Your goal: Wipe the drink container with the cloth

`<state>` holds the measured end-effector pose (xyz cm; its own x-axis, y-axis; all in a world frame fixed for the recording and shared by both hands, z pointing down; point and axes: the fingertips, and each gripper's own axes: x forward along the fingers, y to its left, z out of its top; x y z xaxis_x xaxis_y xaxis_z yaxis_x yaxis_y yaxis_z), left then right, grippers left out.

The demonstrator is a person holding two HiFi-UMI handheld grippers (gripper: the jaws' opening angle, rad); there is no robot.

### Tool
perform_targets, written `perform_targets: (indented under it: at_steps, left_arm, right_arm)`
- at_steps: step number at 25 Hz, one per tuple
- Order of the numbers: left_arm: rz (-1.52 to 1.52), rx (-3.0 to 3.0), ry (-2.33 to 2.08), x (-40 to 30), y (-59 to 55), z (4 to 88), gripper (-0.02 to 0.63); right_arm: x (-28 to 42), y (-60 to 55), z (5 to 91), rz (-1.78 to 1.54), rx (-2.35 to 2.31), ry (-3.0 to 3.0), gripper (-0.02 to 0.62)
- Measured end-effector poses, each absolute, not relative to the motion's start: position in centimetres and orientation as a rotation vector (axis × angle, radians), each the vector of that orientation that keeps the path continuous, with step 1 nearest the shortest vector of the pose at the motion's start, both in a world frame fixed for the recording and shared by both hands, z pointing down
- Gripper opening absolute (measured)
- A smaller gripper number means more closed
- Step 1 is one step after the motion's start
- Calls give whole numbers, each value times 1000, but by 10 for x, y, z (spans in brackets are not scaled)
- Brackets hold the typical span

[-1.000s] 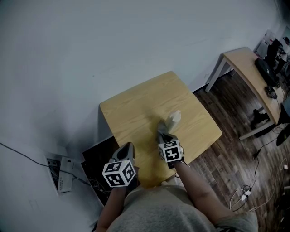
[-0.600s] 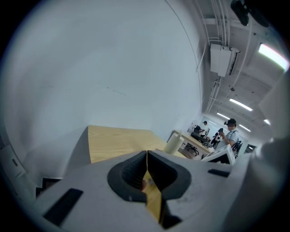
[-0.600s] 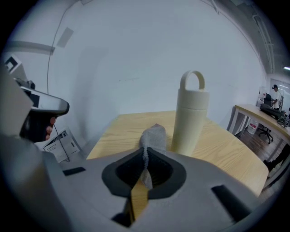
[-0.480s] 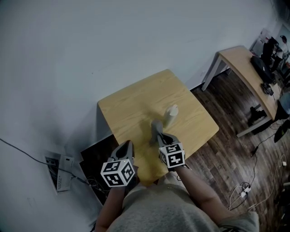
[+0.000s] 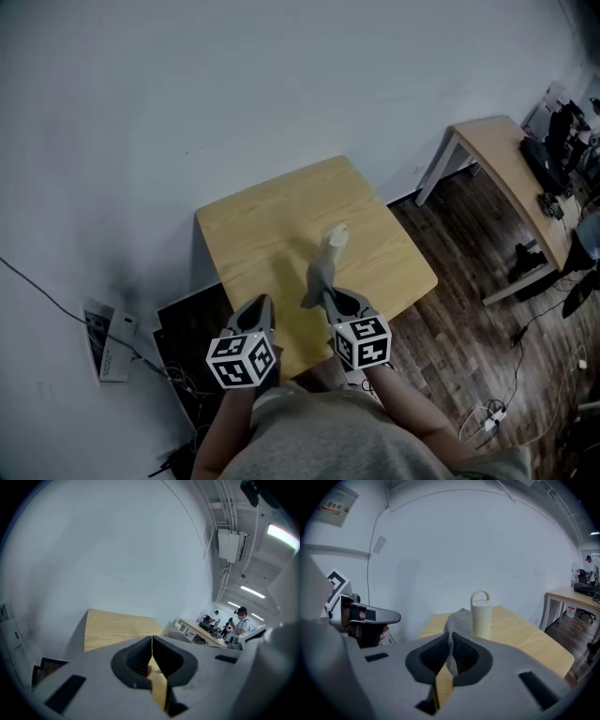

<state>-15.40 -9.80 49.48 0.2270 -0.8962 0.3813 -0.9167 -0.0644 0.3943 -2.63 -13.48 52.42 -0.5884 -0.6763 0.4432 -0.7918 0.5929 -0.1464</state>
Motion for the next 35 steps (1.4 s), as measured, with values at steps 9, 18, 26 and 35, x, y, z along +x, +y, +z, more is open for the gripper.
perform_targets:
  at_steps: [9, 18, 26, 35]
  left_arm:
    - [1, 1888, -1737, -94, -82, 489, 3]
    - [-5, 1867, -1791, -41, -56, 481, 3]
    - [-30, 1835, -1857, -3, -32, 477, 3]
    - [-57, 1800, -1892, 33, -10, 482, 3]
  right_arm:
    - [35, -114, 494, 455, 1112, -2575, 9]
    - [81, -93, 478, 467, 1049, -2652, 9]
    - [123, -74, 474, 428, 985, -2694, 9]
    - [161, -60, 479, 454, 957, -2711, 9]
